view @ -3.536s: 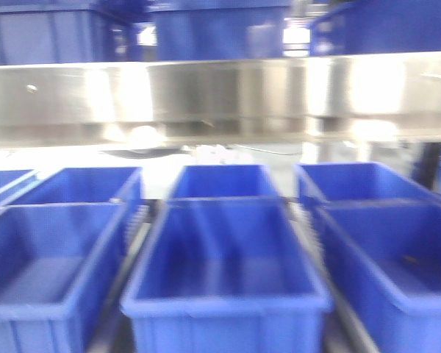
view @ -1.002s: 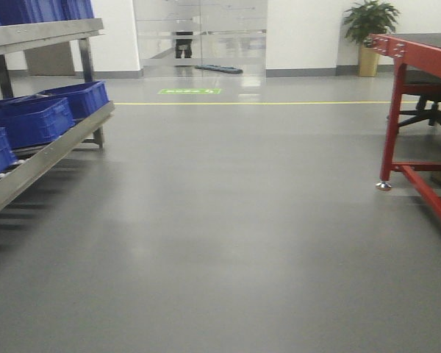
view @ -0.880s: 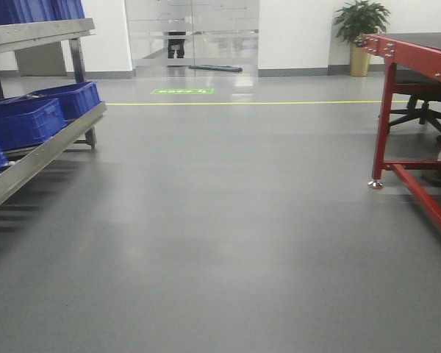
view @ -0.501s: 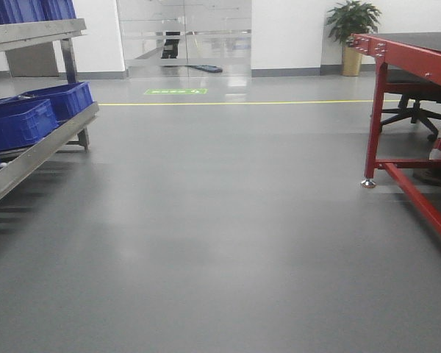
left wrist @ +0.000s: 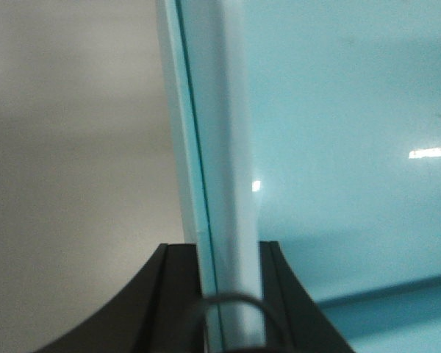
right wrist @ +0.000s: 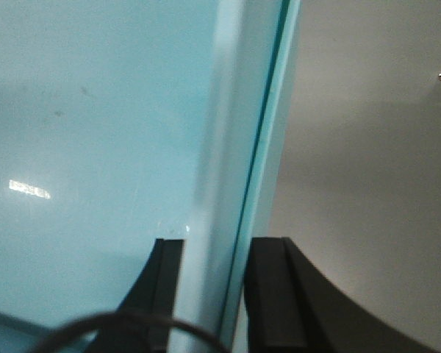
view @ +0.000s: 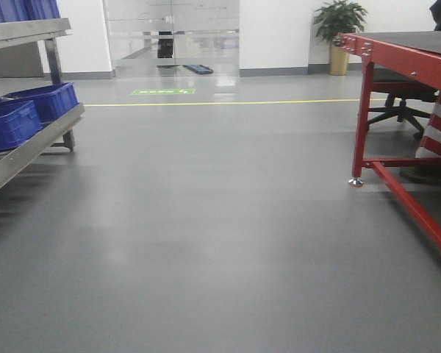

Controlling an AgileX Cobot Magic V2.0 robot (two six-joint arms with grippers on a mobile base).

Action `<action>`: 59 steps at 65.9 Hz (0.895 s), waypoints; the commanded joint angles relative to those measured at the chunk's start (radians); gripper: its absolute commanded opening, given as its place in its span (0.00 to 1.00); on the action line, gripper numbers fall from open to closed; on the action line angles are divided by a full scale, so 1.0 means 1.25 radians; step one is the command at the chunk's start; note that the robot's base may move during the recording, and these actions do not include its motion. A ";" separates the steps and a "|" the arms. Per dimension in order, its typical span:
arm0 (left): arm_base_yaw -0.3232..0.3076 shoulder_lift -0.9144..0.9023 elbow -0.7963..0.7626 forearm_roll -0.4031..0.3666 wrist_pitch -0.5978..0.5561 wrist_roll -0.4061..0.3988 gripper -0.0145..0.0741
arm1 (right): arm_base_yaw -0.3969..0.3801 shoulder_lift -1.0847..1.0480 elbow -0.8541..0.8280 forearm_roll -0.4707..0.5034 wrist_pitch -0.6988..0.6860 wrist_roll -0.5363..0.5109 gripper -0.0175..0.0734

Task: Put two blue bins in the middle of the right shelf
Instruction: 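Drive along the aisle past the red workbench holding the light-blue bin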

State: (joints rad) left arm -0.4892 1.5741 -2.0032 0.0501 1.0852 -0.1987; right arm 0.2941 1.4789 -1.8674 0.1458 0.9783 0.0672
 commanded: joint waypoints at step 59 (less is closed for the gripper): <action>-0.004 -0.014 -0.013 -0.032 -0.094 0.011 0.04 | 0.005 -0.012 -0.013 0.036 -0.054 -0.004 0.02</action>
State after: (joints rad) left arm -0.4892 1.5741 -2.0032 0.0501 1.0852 -0.1987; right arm 0.2941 1.4789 -1.8674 0.1458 0.9783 0.0688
